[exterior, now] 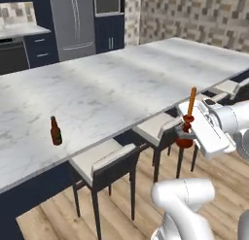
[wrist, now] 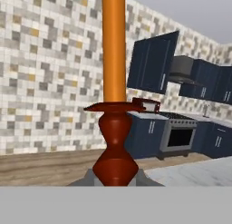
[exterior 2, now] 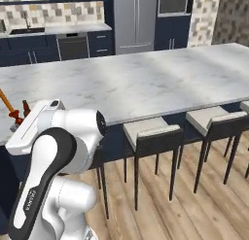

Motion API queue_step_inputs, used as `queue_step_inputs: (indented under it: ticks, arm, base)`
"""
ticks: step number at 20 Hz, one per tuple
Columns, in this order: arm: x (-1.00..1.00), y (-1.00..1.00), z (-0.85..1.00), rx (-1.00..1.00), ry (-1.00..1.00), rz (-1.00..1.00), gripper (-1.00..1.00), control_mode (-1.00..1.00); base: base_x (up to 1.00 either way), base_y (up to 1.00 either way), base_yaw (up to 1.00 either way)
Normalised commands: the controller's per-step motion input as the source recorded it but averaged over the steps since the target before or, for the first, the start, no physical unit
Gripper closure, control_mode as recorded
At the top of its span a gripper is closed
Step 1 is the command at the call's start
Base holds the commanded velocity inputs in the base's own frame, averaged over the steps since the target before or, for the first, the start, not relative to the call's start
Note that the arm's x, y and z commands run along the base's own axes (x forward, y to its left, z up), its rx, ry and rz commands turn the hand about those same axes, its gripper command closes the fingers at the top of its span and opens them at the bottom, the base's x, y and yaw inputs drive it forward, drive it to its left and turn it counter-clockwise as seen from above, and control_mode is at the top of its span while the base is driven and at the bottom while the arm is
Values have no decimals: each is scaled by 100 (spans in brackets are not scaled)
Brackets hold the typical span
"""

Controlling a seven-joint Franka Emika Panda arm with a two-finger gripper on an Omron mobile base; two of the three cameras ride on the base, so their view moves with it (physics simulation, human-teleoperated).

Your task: Get the candle and the beer from the cabinet and move them to the dining counter.

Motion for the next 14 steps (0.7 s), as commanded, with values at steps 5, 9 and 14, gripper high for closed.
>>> queue_step_inputs:
  ticks: [5,9,14]
  arm:
    - [0,0,0,0,0,0,100,100]
    - [0,0,0,0,0,0,100,100]
    - [0,0,0,0,0,0,100,100]
  base:
    - [45,-56,43]
    - [52,-46,43]
    - [61,-34,44]
